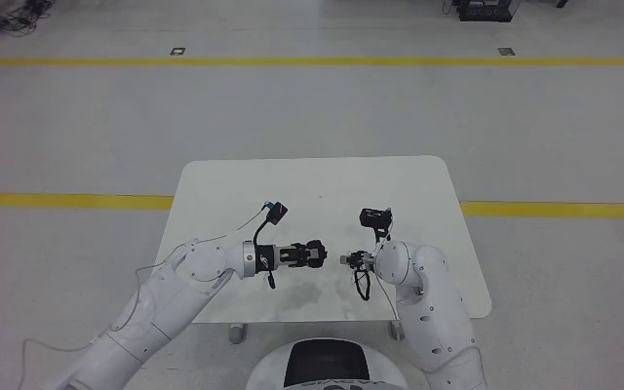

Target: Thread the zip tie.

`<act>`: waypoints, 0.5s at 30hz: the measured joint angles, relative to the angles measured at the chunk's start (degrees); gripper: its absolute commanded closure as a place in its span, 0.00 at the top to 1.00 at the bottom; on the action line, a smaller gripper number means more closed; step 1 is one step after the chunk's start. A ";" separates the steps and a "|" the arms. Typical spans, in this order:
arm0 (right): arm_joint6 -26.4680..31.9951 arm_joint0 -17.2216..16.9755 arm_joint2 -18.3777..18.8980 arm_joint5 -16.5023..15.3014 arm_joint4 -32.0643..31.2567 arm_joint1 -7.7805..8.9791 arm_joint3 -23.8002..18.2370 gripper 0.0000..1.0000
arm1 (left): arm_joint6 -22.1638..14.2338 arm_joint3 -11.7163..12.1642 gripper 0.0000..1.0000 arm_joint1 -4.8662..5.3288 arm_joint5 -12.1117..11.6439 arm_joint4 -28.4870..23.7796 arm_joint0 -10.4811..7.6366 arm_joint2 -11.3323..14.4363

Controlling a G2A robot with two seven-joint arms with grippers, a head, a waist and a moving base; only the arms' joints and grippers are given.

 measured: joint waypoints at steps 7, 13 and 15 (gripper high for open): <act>-1.24 0.30 -2.62 0.06 -8.00 -0.50 0.85 1.00 | 0.00 0.00 0.00 0.00 0.00 0.00 0.00 0.00; 0.12 2.13 -3.25 0.05 -8.97 -1.70 3.91 1.00 | 0.00 0.00 0.00 0.00 0.00 0.00 0.00 0.00; 0.10 2.86 -3.17 0.05 -8.97 -1.87 5.64 1.00 | 0.00 0.00 0.00 0.00 0.00 0.00 0.00 0.00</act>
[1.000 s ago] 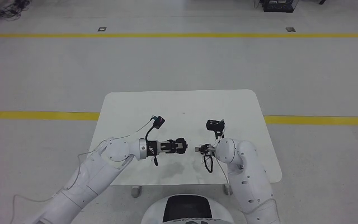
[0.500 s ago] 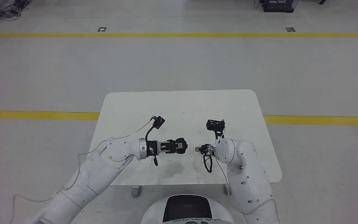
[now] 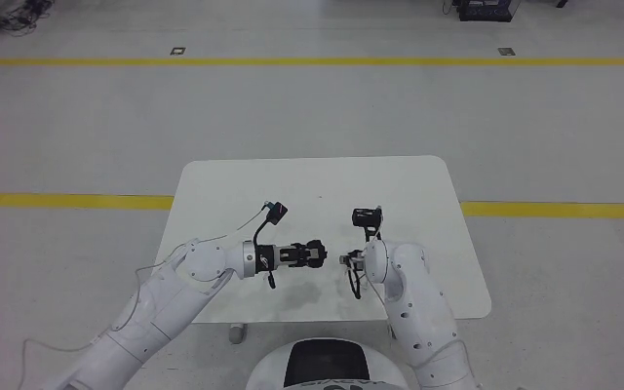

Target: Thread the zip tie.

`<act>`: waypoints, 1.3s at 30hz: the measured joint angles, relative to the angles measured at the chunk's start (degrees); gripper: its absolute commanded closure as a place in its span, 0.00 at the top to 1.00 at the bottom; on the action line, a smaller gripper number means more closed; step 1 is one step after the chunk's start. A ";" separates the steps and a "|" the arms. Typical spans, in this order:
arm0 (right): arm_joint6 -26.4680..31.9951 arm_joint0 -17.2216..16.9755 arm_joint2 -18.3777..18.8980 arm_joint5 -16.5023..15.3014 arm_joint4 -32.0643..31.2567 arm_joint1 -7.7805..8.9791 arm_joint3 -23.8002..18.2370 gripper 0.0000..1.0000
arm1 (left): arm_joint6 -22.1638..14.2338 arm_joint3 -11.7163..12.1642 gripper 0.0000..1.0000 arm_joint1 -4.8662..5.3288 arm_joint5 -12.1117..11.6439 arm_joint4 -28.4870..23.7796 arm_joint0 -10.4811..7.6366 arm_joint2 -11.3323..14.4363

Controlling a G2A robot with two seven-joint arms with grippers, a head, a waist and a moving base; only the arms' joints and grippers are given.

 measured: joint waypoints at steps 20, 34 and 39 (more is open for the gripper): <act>-0.56 1.13 1.57 -0.16 0.01 -1.20 4.68 1.00 | 0.00 0.00 0.00 0.00 0.00 0.00 0.00 0.00; -5.82 0.05 1.00 0.00 -0.01 0.18 4.02 1.00 | 0.00 0.00 0.00 0.00 0.00 0.00 0.00 0.00; -4.83 0.65 0.26 0.00 -0.01 0.09 4.81 1.00 | 0.00 0.00 0.00 0.00 0.00 0.00 0.00 0.00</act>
